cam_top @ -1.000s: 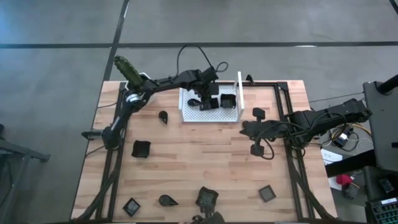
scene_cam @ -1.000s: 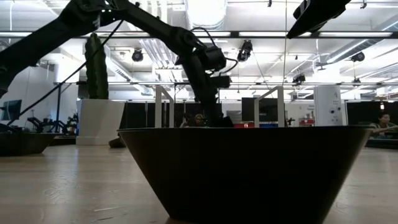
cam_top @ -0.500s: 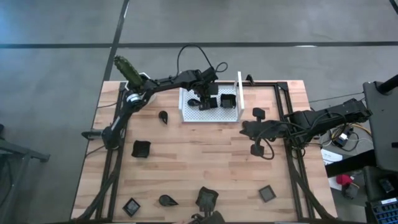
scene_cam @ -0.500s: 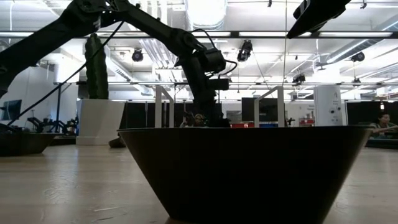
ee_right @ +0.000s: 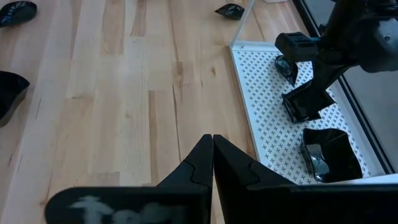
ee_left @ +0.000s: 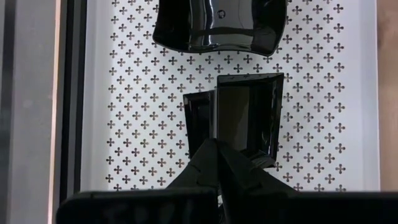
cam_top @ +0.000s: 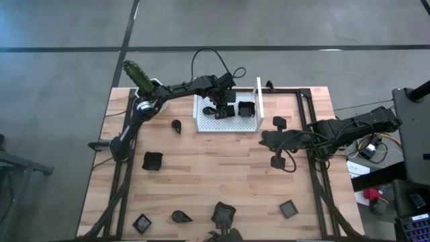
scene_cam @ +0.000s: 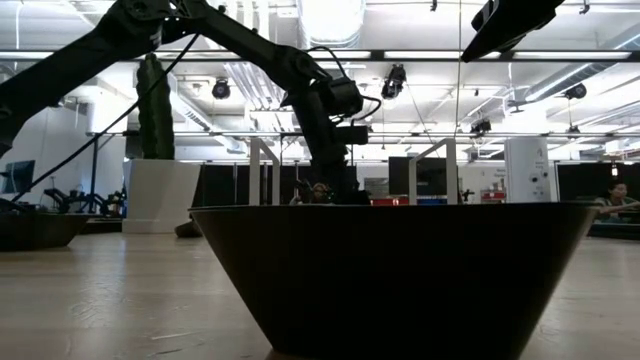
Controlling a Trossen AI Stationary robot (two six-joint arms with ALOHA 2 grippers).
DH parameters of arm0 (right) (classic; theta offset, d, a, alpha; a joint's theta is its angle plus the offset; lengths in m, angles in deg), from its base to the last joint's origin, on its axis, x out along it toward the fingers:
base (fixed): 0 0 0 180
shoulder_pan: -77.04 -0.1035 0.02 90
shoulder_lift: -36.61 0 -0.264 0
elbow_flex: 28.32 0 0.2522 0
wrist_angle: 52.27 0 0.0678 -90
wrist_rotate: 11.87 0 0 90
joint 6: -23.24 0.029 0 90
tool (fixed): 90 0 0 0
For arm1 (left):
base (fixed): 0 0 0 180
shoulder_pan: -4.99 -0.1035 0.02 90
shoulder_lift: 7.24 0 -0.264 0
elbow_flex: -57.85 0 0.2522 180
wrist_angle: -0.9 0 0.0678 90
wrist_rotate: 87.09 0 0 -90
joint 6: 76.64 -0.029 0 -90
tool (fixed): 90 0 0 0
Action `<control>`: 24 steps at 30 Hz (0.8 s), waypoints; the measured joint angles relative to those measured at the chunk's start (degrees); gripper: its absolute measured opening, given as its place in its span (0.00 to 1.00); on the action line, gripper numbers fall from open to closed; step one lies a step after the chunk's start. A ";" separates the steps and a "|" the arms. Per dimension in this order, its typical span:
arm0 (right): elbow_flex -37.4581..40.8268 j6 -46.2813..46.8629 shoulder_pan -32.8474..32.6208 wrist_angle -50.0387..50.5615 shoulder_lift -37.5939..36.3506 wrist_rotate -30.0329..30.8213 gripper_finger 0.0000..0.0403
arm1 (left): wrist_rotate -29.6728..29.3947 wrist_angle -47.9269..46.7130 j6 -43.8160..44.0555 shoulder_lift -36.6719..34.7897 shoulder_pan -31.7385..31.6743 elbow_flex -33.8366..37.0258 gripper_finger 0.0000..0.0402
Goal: Pick & Place Mini shaped plates
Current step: Stack the black square plate on top of the black square plate on the shelf, then stack the black drop-shaped plate on top of the black drop-shaped plate on the shelf
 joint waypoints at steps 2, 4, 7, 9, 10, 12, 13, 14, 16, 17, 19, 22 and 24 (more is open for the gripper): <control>0.00 0.02 0.00 0.00 0.00 0.00 0.02 | -0.05 -0.01 -0.02 0.00 -0.01 0.00 0.00; 0.00 0.09 0.01 0.00 0.00 -0.01 0.02 | -0.12 0.00 -0.04 0.00 -0.01 0.00 0.00; 0.00 0.11 0.01 0.00 0.00 -0.01 0.02 | -0.14 0.00 -0.04 0.00 -0.01 0.00 0.00; 0.00 0.22 0.00 -0.02 0.00 -0.01 0.02 | -0.14 0.00 -0.04 0.00 -0.01 0.00 0.02; 0.00 0.20 0.01 0.00 0.00 -0.01 0.02 | -0.14 0.00 -0.04 0.00 0.00 0.00 0.03; 0.00 0.22 0.01 -0.01 0.00 0.00 0.02 | -0.14 0.00 -0.04 0.00 0.01 0.00 0.06; 0.00 0.22 -0.01 -0.02 0.00 -0.01 0.02 | -0.14 0.00 -0.04 0.00 -0.01 0.00 0.08; 0.00 0.22 0.00 -0.02 0.00 0.01 0.02 | -0.19 0.00 -0.04 0.00 0.01 0.00 0.10; 0.00 0.20 0.01 -0.02 0.00 -0.01 0.02 | -0.92 0.00 -0.05 0.00 0.01 0.00 0.12; 0.00 0.20 0.01 -0.04 0.00 -0.01 0.02 | -1.47 0.02 -0.07 0.00 0.01 0.00 0.13; 0.00 0.22 0.00 -0.04 0.00 -0.01 0.02 | -3.69 0.04 -0.13 0.00 0.01 0.00 0.15; 0.00 0.22 0.01 -0.04 0.00 0.00 0.02 | -6.50 0.07 -0.52 -0.01 0.01 0.00 0.15; 0.00 0.20 0.01 -0.04 0.00 -0.01 0.02 | -7.37 -0.47 -0.55 -0.03 0.04 -0.35 0.14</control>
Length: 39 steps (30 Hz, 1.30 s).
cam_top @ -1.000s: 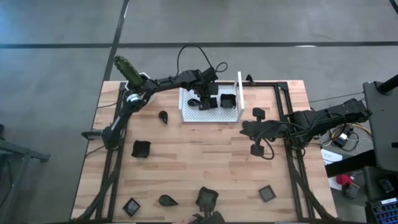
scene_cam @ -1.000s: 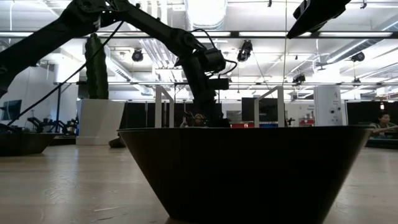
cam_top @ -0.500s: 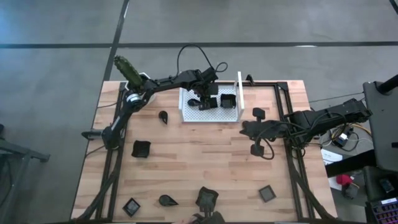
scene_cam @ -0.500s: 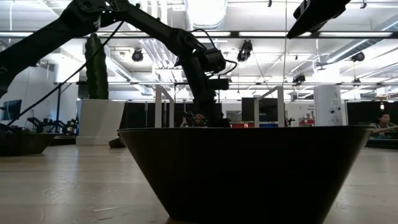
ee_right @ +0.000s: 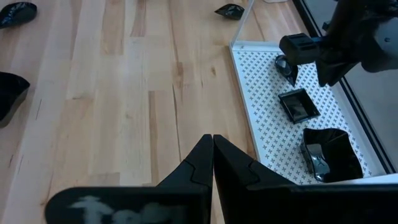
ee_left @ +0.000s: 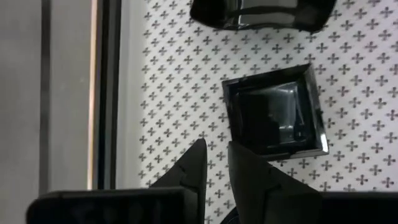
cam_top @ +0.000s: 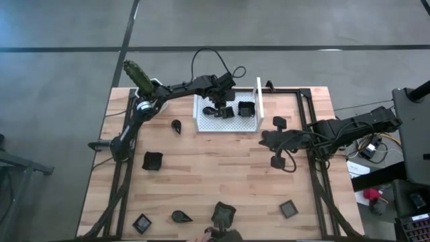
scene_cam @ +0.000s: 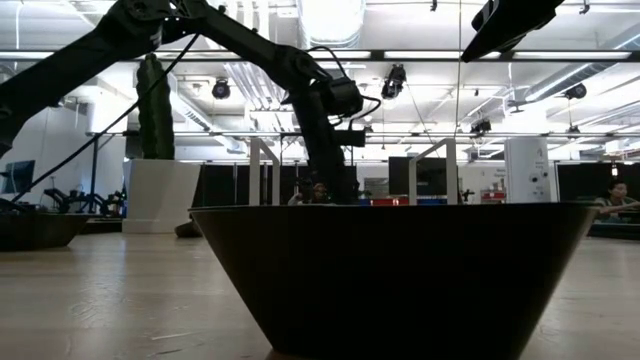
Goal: Pick & Place Mini shaped plates
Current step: Stack the black drop-shaped plate on top of the black drop-shaped plate on the shelf
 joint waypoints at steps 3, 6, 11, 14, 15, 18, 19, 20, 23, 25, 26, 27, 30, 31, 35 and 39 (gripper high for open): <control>0.00 0.00 0.00 0.00 -0.01 0.02 0.02 | -0.29 -1.93 0.01 -0.56 0.66 -1.23 0.14; 0.00 0.02 -0.02 0.00 -0.02 0.02 0.02 | -0.31 -2.52 0.01 -2.68 2.46 -1.66 0.14; 0.00 0.05 0.00 0.10 -0.02 0.04 0.02 | -0.31 -5.26 0.04 -7.01 7.73 -1.62 0.14; 0.00 0.75 0.00 0.50 -0.07 0.04 0.02 | -0.40 -7.31 0.86 -9.55 11.61 -1.55 0.14; 0.00 1.08 0.00 0.57 -0.11 0.07 0.02 | -0.69 -7.63 1.51 -10.50 12.99 -1.46 0.14; 0.24 2.86 0.00 1.60 -0.47 0.11 0.02 | -0.50 -8.48 3.26 -12.99 17.06 -0.11 0.14; 0.34 3.90 0.00 2.47 -0.57 0.11 0.02 | -0.52 -8.51 3.69 -13.68 18.41 0.51 0.14; 0.35 5.28 -0.01 3.70 -0.61 0.11 0.02 | -0.51 -8.47 4.17 -14.66 19.83 1.22 0.14; 0.59 10.49 -0.02 8.42 -0.75 0.21 0.02 | -0.57 -8.38 5.41 -17.34 24.06 3.42 0.14; 0.92 14.31 -0.02 10.97 -0.83 1.05 0.02 | -0.53 -8.15 6.18 -19.36 26.89 5.19 0.14; 1.21 16.27 -0.02 12.11 -0.88 1.53 0.02 | -0.52 -8.03 6.54 -20.16 28.25 5.98 0.14; 1.68 18.19 -0.02 13.52 -0.92 1.68 0.02 | -0.55 -7.87 7.17 -21.17 29.60 6.77 0.14; 3.31 23.76 0.00 15.52 -0.97 1.95 0.02 | -2.43 -5.85 8.92 -24.04 33.15 9.63 0.14; 4.00 25.53 0.00 15.88 -1.07 1.95 0.02 | -3.45 -5.27 9.62 -24.90 34.11 10.42 0.14; 7.17 33.11 0.20 15.76 -1.29 2.08 0.02 | -5.13 -2.23 12.15 -28.52 37.10 14.06 0.14; 9.77 39.29 1.15 15.88 -1.20 3.12 0.02 | -5.22 0.57 14.02 -31.62 38.64 18.00 0.14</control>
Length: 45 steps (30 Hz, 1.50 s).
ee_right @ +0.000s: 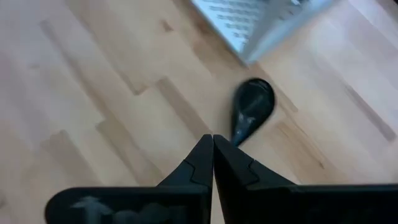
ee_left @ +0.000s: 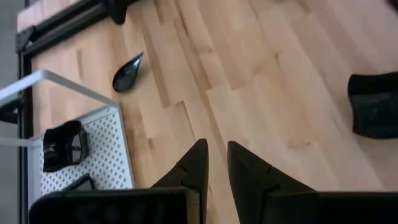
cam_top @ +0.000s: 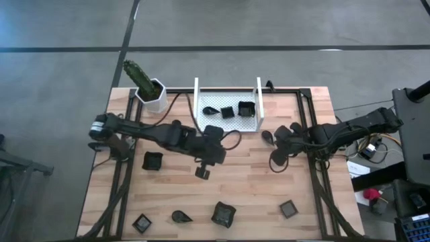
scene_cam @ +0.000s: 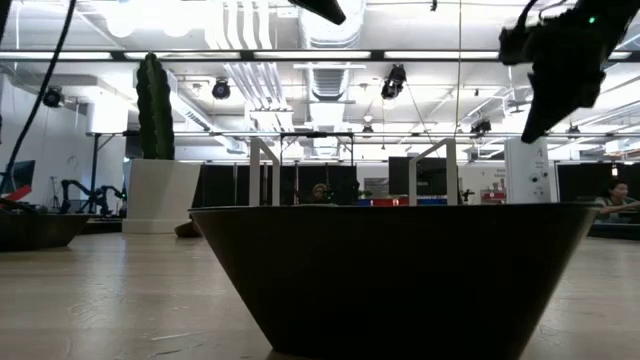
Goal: Pick & Place Mini shaped plates
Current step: Stack the black drop-shaped plate on top of the black drop-shaped plate on the shelf
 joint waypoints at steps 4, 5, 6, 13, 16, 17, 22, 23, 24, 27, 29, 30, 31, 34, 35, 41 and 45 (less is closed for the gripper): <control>0.98 4.28 2.33 0.22 -0.04 -0.30 0.02 | -0.04 1.92 1.96 -2.49 0.71 3.32 0.14; 1.04 4.65 3.02 0.24 -0.04 -0.99 0.02 | -0.03 2.43 2.20 -2.96 0.79 4.04 0.14; 1.13 4.75 3.79 0.21 -0.04 -1.49 0.02 | -0.03 2.42 2.37 -3.23 0.90 4.56 0.14; 4.54 6.50 11.02 -0.19 0.02 -4.58 0.10 | -0.03 2.41 2.25 -3.55 1.63 5.26 0.14; 7.21 6.19 14.41 -2.42 0.02 -6.41 0.15 | -0.02 2.37 1.54 -3.55 1.76 5.33 0.14; 8.03 6.20 15.56 -3.39 0.02 -6.50 0.17 | -0.02 2.36 1.24 -3.55 1.82 5.33 0.14; 11.69 4.77 20.78 -8.77 0.02 -7.94 0.21 | -0.01 2.37 1.16 -3.55 1.83 5.33 0.14; 12.47 4.16 21.75 -10.21 0.02 -8.65 0.21 | -0.01 2.38 1.14 -3.55 1.85 5.33 0.14; 13.25 3.71 22.73 -11.58 0.02 -9.11 0.21 | -0.03 2.39 1.14 -3.55 1.85 5.33 0.14; 15.51 2.21 25.55 -16.49 0.24 -10.17 0.20 | -0.03 2.39 1.14 -3.55 1.92 5.33 0.14; 16.96 1.43 27.40 -19.13 0.24 -12.36 0.19 | -0.02 2.39 1.14 -3.55 1.96 5.33 0.14; 17.65 1.18 28.20 -20.49 0.24 -13.72 0.19 | -0.03 2.39 1.14 -3.55 1.96 5.33 0.14; 18.30 0.68 28.90 -21.88 0.30 -14.81 0.18 | -0.03 2.39 1.14 -3.55 1.96 5.33 0.14; 19.92 -0.09 30.51 -25.14 0.39 -16.46 0.17 | -0.03 2.39 1.18 -3.55 1.96 5.33 0.14; 20.32 -0.11 30.93 -25.60 0.39 -16.96 0.17 | -0.03 2.39 1.18 -3.55 1.95 5.33 0.14; 22.61 -0.01 31.42 -28.44 0.39 -18.95 0.19 | -0.03 2.43 1.20 -3.55 1.94 5.42 0.14; 25.49 0.47 31.38 -34.15 0.39 -21.53 0.20 | -0.01 2.54 1.23 -3.55 1.94 5.66 0.14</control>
